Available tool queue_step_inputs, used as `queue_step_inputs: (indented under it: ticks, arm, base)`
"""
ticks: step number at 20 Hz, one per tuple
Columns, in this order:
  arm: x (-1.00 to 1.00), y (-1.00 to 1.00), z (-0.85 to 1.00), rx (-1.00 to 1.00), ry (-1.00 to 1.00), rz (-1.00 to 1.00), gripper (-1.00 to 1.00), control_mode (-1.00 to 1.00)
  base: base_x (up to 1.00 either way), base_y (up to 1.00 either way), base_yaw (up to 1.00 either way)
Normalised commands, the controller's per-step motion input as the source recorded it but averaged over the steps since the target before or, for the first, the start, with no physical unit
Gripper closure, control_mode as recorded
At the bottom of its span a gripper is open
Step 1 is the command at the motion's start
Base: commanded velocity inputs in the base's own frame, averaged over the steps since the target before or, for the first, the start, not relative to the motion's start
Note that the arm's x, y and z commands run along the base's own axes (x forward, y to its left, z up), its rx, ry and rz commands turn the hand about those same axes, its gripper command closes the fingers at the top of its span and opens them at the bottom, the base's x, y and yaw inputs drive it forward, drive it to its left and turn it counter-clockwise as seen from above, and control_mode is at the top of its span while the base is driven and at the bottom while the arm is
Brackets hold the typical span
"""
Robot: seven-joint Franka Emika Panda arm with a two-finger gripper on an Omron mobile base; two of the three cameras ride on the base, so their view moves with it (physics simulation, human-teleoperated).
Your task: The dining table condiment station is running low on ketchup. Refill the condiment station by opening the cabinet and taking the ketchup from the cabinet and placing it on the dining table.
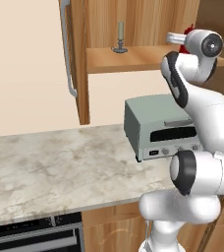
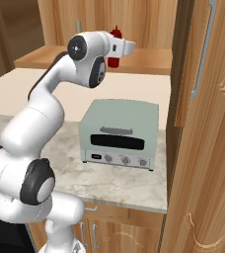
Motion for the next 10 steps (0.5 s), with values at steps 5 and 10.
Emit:
queue_step_inputs:
  ticks: [5,10]
  arm:
    - [-1.00,0.42,0.23,0.13,0.04,0.03,1.00,-1.00]
    - [-1.00,0.37,0.04,0.06,0.05,0.09,1.00,-1.00]
  base:
    - [0.00,0.00,0.00]
    - [0.00,0.00,0.00]
